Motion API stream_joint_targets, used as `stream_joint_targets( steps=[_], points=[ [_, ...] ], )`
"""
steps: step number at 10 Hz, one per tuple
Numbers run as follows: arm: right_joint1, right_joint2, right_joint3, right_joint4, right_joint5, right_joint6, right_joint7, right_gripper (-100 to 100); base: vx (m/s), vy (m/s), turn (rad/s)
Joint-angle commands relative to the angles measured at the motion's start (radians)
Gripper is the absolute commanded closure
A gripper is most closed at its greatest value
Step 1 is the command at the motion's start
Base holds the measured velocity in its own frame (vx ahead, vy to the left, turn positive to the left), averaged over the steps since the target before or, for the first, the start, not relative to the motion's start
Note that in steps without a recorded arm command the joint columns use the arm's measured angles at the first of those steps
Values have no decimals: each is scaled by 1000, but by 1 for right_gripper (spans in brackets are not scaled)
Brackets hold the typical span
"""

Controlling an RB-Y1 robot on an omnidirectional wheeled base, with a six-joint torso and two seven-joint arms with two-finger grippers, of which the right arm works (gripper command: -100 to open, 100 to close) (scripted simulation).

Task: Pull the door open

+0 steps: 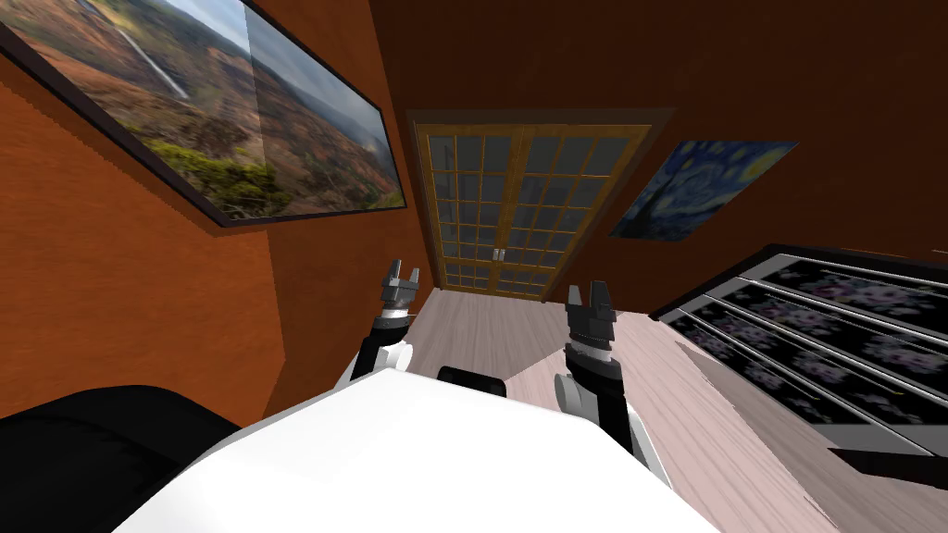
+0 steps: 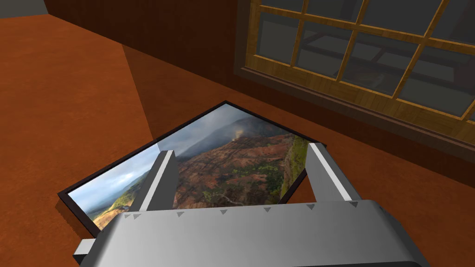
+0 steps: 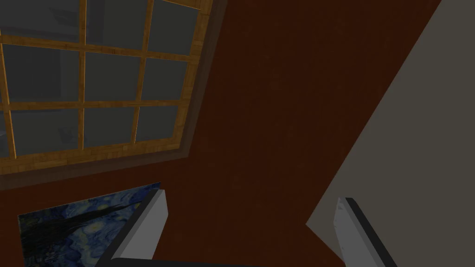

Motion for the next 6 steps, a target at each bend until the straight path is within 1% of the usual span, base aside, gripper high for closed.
stream_joint_targets(
  steps=[1, 4, 6],
  points=[
    [-7, -5, 1, 25, -5, -4, 28, -100, 82, 19, 16],
    [-24, -14, 4, 81, -16, -12, 91, -100, 186, -1, 19],
    [-31, -18, 5, 107, -21, -16, 120, -100, 132, -1, 14]
  ],
)
